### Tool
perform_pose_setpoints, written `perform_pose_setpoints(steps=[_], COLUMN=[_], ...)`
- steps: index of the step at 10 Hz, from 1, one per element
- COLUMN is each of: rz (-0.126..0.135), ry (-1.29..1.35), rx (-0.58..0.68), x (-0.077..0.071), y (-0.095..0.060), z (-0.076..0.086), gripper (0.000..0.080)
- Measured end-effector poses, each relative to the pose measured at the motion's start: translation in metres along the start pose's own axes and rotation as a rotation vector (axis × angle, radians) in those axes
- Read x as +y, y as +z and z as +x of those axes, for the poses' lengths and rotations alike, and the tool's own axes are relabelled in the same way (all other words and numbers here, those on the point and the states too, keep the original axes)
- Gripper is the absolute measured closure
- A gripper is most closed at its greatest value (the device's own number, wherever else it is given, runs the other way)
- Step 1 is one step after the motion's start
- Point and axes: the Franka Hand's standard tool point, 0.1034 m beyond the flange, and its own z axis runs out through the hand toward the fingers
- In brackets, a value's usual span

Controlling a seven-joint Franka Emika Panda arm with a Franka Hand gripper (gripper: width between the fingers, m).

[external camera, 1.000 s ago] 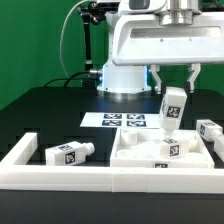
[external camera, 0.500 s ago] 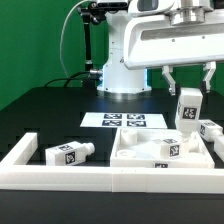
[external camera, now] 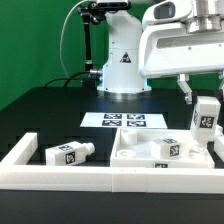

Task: Assemble one leg

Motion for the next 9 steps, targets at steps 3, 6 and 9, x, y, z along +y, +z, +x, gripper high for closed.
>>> perform_pose_setpoints(steps=[3,6,9], rz=[-0.003,-0.007,-0.014], ry=[-0.001,-0.004,-0.008], rx=[0.007,-0.003,0.038], x=[0.002,0.005,0.008], y=[0.007,0.015,0.019], z=[0.002,-0.004,-0.008], gripper=[0.0507,0.0507,0.0507])
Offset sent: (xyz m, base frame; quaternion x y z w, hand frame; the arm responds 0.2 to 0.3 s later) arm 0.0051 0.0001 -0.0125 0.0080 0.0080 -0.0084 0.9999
